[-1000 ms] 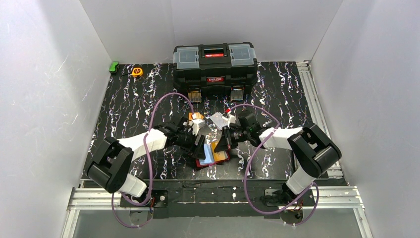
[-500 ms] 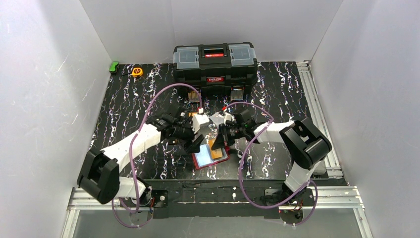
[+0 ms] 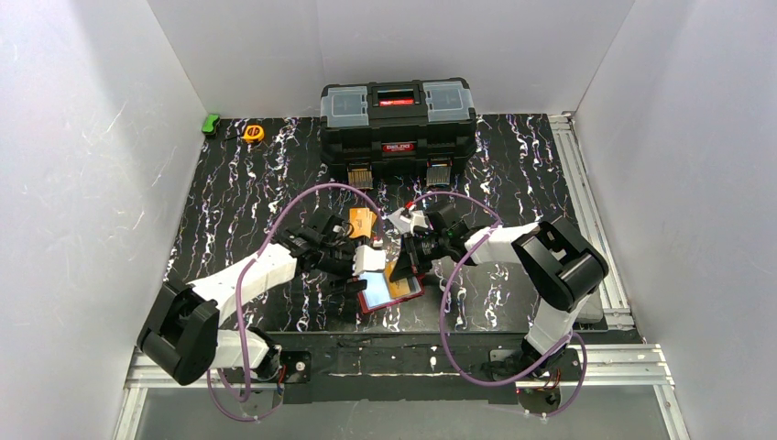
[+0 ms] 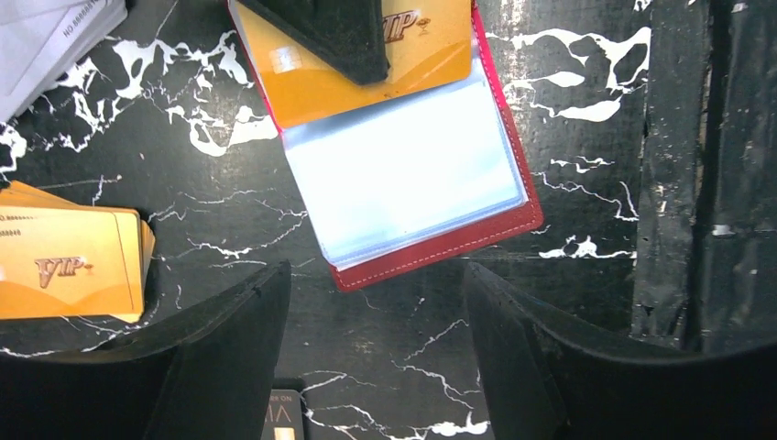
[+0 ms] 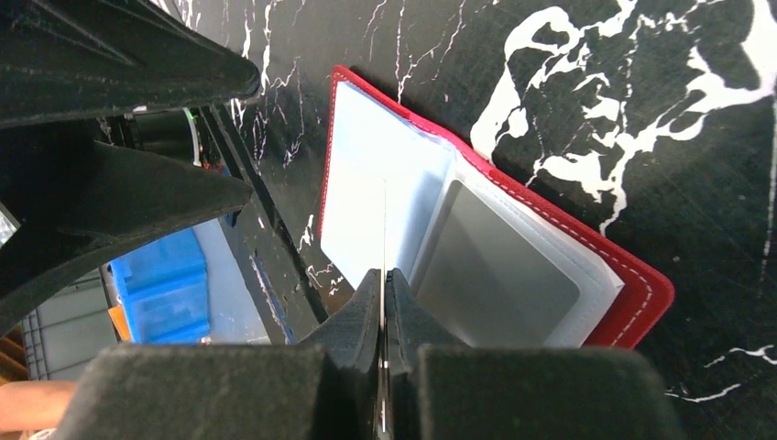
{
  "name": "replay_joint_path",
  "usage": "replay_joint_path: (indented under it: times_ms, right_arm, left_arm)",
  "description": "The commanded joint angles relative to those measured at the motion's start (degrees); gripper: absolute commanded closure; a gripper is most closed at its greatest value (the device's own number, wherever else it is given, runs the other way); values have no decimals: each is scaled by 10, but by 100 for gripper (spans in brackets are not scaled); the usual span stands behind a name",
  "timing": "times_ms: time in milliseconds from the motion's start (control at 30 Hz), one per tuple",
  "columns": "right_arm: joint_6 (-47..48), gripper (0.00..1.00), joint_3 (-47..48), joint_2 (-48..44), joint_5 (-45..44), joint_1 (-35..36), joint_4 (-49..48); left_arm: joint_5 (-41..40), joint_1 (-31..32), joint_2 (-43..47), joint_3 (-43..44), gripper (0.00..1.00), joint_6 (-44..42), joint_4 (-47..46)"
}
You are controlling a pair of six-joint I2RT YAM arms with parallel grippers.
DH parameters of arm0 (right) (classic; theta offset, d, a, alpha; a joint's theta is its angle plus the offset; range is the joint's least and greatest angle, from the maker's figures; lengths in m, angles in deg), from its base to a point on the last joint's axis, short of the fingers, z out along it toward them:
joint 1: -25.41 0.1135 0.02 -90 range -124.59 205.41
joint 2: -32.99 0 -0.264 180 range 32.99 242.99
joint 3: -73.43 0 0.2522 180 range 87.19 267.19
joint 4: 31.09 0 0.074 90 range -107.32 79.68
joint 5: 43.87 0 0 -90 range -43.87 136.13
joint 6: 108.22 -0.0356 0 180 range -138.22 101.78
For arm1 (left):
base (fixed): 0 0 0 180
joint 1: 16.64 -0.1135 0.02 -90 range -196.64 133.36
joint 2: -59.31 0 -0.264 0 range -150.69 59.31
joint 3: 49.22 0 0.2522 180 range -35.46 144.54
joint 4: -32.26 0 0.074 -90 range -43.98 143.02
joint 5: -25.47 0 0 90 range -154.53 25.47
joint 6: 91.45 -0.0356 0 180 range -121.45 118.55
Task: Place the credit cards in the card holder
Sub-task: Insert the credit card into the card holder.
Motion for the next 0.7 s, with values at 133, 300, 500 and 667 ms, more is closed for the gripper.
replay_joint_path:
  times_ms: [133,300,500,667]
  right_arm:
    - [-18,94,0,-14,-40,6,-25]
    - [-32,95,5,3,-25,6,-41]
    - [-53,97,9,27,-2,6,-62]
    - [-61,97,14,42,11,6,-73]
  left_arm:
    - [46,21,22,-48,38,-140,-37]
    - [54,36,24,-68,41,-222,-37]
    - [59,45,29,-99,46,-296,-38]
    - [52,45,4,-102,52,-300,-56]
